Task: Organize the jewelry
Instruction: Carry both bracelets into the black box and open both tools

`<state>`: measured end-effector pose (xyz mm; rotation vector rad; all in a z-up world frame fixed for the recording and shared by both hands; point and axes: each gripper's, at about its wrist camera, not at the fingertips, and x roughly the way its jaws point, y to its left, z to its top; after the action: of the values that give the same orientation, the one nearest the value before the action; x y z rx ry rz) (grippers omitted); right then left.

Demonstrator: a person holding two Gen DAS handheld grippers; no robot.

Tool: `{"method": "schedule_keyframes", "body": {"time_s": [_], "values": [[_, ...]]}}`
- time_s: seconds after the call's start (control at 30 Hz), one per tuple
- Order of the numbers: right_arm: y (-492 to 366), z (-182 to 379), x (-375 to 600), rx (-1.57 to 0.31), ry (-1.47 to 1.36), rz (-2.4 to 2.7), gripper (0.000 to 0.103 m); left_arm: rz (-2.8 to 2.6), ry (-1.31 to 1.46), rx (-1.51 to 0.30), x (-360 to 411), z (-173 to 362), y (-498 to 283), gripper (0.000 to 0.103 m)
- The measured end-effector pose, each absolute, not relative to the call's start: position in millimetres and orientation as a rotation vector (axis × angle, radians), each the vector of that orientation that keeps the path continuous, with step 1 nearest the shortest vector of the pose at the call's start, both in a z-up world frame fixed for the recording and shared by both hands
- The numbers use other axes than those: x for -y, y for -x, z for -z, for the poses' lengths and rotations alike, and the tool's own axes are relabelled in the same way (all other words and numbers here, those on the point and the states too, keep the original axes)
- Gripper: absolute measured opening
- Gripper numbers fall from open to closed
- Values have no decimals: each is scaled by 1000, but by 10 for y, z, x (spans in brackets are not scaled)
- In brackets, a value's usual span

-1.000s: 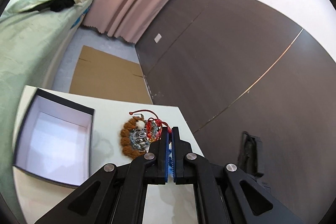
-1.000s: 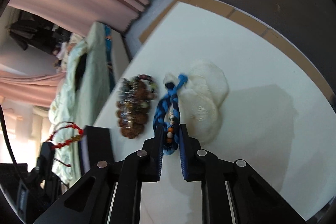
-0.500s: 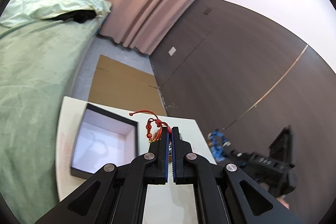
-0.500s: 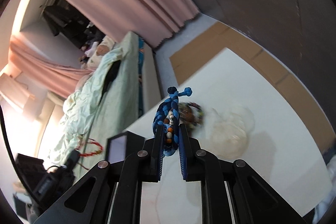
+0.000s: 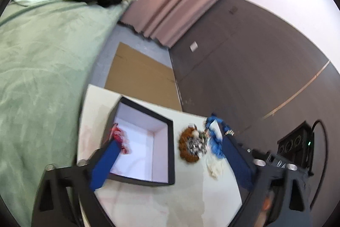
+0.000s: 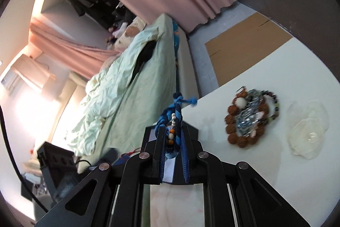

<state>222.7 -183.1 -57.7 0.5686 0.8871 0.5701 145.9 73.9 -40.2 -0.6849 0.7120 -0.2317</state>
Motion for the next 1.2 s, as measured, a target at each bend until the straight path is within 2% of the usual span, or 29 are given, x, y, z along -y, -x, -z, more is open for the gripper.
{"method": "schedule_keyframes", "body": {"time_s": [0.47, 0.5, 0.6, 0.63, 0.87, 1.2], "values": [[-2194, 685, 1349, -940, -548, -751, 15, 127, 721, -650, -1139, 263, -1233, 96], [-2190, 690, 1289, -949, -526, -761, 19, 122, 719, -646, -1155, 253, -1228, 96], [-2200, 779, 1209, -1008, -504, -767, 62, 114, 722, -645, -1165, 249, -1189, 96], [-2191, 795, 1228, -1009, -505, -756, 64, 114, 723, -648, -1175, 255, -1197, 96], [-2128, 678, 1614, -971, -531, -704, 64, 121, 700, -657, -1123, 231, -1175, 96], [-2042, 622, 2561, -955, -564, -439, 64, 174, 608, -662, -640, 174, -1232, 96]]}}
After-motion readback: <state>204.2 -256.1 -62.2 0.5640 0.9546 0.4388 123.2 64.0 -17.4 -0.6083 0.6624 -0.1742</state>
